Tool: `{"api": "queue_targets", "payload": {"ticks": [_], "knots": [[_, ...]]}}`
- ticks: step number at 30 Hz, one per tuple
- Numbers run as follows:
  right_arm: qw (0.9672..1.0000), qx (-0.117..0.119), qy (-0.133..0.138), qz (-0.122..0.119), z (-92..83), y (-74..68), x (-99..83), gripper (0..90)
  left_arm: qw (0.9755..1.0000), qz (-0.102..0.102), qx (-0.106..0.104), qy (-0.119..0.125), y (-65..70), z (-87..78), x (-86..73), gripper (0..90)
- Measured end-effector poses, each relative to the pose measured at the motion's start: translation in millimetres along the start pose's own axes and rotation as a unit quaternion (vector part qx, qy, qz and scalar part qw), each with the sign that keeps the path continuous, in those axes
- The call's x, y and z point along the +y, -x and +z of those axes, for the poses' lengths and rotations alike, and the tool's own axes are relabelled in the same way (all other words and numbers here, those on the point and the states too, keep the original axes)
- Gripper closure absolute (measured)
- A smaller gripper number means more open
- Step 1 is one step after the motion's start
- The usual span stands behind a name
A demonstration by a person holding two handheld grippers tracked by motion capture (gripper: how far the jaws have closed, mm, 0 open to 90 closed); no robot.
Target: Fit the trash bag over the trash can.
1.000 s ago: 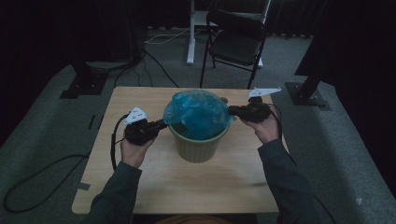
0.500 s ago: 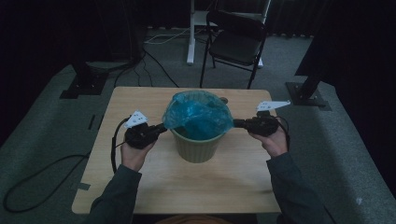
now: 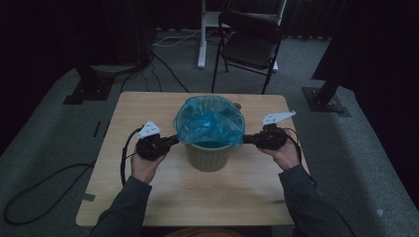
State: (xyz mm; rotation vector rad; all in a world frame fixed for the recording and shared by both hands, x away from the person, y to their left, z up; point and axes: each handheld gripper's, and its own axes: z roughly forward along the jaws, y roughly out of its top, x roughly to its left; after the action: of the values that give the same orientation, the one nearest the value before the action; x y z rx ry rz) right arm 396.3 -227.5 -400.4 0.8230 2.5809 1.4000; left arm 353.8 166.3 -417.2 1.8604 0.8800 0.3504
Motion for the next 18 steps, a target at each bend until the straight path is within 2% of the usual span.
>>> {"api": "queue_targets", "payload": {"ticks": [5,11,18], "knots": [[0.9999,-0.002,-0.012,-0.001,6.9,1.3,-0.4,90.0,0.9999,-0.003,-0.003,-0.011,-1.6,7.4,-5.1,90.0],[0.9996,-0.016,-0.022,0.002,10.6,3.9,-3.1,90.0,0.9995,-0.006,-0.004,-0.031,-2.4,16.5,-11.9,90.0],[0.9994,-0.021,-0.024,0.010,13.9,6.3,-4.1,90.0,0.9993,-0.013,-0.007,-0.034,-3.4,19.2,-16.1,89.9]]}}
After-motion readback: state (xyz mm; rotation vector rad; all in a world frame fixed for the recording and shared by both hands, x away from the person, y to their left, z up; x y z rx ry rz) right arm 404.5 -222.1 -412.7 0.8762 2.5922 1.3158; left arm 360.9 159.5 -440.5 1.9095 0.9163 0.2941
